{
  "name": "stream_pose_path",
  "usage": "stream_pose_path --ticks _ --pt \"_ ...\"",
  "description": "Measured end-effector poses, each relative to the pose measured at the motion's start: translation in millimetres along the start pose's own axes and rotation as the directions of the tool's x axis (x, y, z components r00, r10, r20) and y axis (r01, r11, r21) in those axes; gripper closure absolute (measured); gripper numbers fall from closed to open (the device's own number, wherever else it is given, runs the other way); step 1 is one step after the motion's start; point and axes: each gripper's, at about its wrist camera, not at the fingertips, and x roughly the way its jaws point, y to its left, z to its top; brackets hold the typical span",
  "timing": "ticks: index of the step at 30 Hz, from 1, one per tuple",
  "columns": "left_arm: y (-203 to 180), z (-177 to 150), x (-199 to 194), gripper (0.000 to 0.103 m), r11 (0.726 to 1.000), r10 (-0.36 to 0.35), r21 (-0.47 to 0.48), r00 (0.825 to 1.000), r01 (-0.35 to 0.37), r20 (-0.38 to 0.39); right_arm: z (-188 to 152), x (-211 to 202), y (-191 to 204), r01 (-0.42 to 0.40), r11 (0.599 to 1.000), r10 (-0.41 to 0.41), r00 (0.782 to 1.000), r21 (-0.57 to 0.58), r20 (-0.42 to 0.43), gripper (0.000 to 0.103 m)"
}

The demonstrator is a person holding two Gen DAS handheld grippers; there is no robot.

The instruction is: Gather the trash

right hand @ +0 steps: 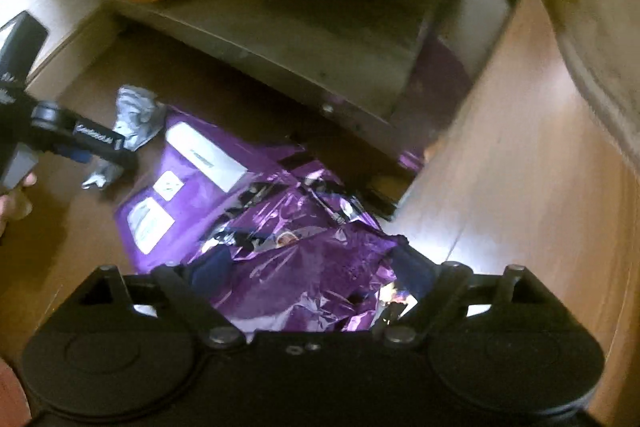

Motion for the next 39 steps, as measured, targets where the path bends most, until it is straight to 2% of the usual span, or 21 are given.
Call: stream_pose_path --ticks 2,6,12,15,17,18,19,20,21,22,24,25,26,28,31,34,39 --pt "-5.5 1.1 1.0 0.029 1.0 -0.002 0.014 1.0 0.002 0.0 0.3 0.3 1.2 0.004 1.0 -0.004 1.0 -0.003 0.006 0.014" --pt "-3.0 3.0 2.4 0.029 1.0 0.014 -0.013 1.0 -0.014 -0.004 -3.6 -6.0 -5.6 -0.001 0.999 0.0 1.0 0.033 0.022 0.005" --pt "1.7 10.3 11.1 0.029 0.999 0.008 -0.045 1.0 -0.008 0.002 -11.6 -5.1 -31.4 0.001 0.998 -0.002 1.0 0.067 0.016 0.003" --pt "2.8 16.9 11.7 0.029 0.999 0.006 -0.038 1.0 -0.006 0.012 -8.4 6.8 -40.5 -0.041 0.995 0.039 0.999 0.095 0.029 0.003" --pt "2.7 21.3 11.0 0.03 0.999 0.006 -0.034 1.0 -0.005 0.015 -2.4 15.2 -43.5 -0.068 0.991 0.061 0.996 0.112 0.058 0.004" --pt "0.9 22.5 10.2 0.038 1.0 0.011 -0.028 1.0 -0.011 0.022 1.0 21.0 -44.8 -0.078 0.989 0.07 0.996 0.128 0.063 0.004" --pt "-1.8 22.1 8.5 0.048 1.0 0.024 -0.019 0.999 -0.023 0.028 3.2 25.4 -46.9 -0.093 0.984 0.084 0.994 0.149 0.066 0.008" --pt "-4.5 22.4 7.0 0.052 0.999 0.031 -0.009 0.999 -0.031 0.032 4.8 30.8 -49.3 -0.119 0.978 0.11 0.992 0.173 0.059 0.017" --pt "-6.6 22.8 5.8 0.061 1.0 0.026 -0.004 0.999 -0.026 0.033 5.7 35.6 -50.9 -0.135 0.973 0.128 0.991 0.19 0.045 0.022" --pt "-9.1 23.2 4.9 0.066 1.0 0.023 0.001 0.999 -0.023 0.033 5.9 39.8 -52.1 -0.144 0.968 0.141 0.99 0.204 0.031 0.03" --pt "-10.3 23.1 3.5 0.069 1.0 0.014 -0.001 1.0 -0.014 0.027 4.7 40.8 -54.4 -0.17 0.957 0.168 0.985 0.235 0.03 0.037" --pt "-10.0 22.2 3.4 0.07 1.0 0.014 -0.007 1.0 -0.014 0.026 4.2 39.4 -54.8 -0.17 0.955 0.167 0.985 0.241 0.031 0.038" --pt "-9.4 21.6 2.4 0.07 1.0 0.016 -0.012 1.0 -0.015 0.027 3.8 36.8 -54.8 -0.169 0.956 0.166 0.986 0.242 0.032 0.046" --pt "-6.1 20.2 -1.5 0.071 0.999 0.019 -0.034 0.999 -0.018 0.026 2.7 28.8 -54.2 -0.171 0.957 0.167 0.985 0.236 0.035 0.056" --pt "-2.8 18.3 -8.4 0.071 0.998 0.015 -0.067 1.0 -0.014 0.024 0.1 15.2 -53.2 -0.183 0.959 0.178 0.983 0.217 0.043 0.062" --pt "-1.1 7.3 -27.0 0.071 0.997 0.006 -0.083 1.0 -0.004 0.026 -1.5 -5.3 -50.1 -0.16 0.968 0.155 0.987 0.192 0.043 0.069" --pt "2.5 -4.8 -75.1 0.071 0.994 -0.025 -0.108 0.999 0.027 0.024 -6.1 -47.1 -44.3 -0.149 0.967 0.138 0.988 0.205 0.064 0.073"
